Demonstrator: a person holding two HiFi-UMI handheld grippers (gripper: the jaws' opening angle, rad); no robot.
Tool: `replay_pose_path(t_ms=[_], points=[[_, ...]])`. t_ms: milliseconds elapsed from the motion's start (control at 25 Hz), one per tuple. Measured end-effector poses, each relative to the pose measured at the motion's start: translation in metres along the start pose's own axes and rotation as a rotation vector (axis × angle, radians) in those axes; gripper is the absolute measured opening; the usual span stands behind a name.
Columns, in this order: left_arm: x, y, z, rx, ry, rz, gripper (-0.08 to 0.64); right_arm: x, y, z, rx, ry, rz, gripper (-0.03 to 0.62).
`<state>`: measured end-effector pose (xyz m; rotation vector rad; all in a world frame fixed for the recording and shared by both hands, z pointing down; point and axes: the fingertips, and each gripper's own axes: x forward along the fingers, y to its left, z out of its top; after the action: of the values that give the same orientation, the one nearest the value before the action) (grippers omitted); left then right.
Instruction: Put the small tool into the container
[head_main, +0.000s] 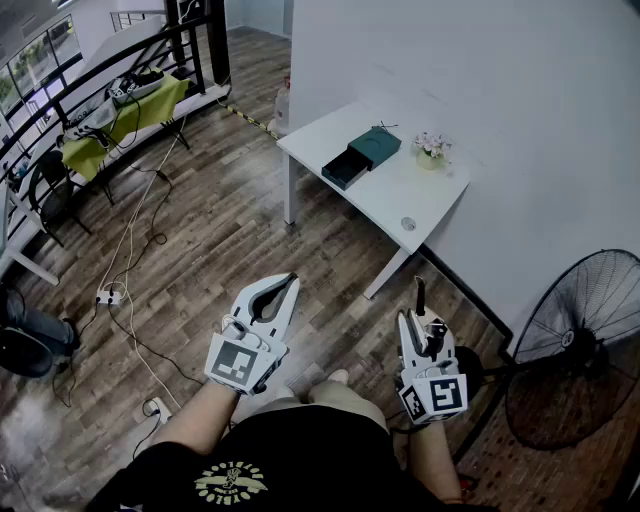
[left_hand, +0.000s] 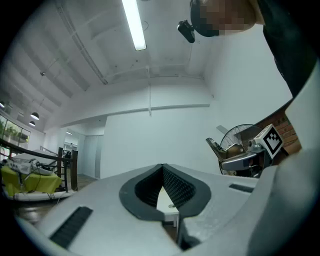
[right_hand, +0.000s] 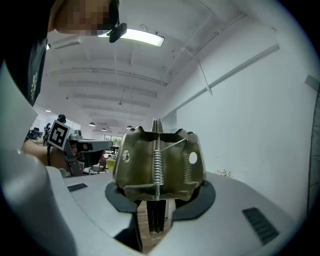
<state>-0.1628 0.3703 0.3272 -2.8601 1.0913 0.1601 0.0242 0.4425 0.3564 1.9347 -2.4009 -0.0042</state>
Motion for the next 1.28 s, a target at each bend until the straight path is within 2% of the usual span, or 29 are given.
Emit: replay_pose_path(t_ms=[240,320,560,720,1280], points=[[0.004,0.011,-0.005,0.023,0.038,0.009,0.006,0.006,0.008,0.002,-0.013,0.0,0.007,0.126],[0.009,0.016,-0.008,0.034,0.051,0.022,0.006,0.013,0.002,0.0,-0.012,-0.002,-0.008,0.127],[0.031,0.041,-0.015,0.069,0.015,0.057,0.006,0.036,-0.027,-0.011,-0.022,-0.001,-0.096,0.127],[0.045,0.057,-0.019,0.061,0.018,0.082,0.006,0.054,-0.049,-0.014,-0.02,0.004,-0.127,0.127],[0.129,0.08,-0.064,0.035,0.088,0.09,0.006,0.128,-0.111,-0.038,0.02,0.051,-0.066,0.129]])
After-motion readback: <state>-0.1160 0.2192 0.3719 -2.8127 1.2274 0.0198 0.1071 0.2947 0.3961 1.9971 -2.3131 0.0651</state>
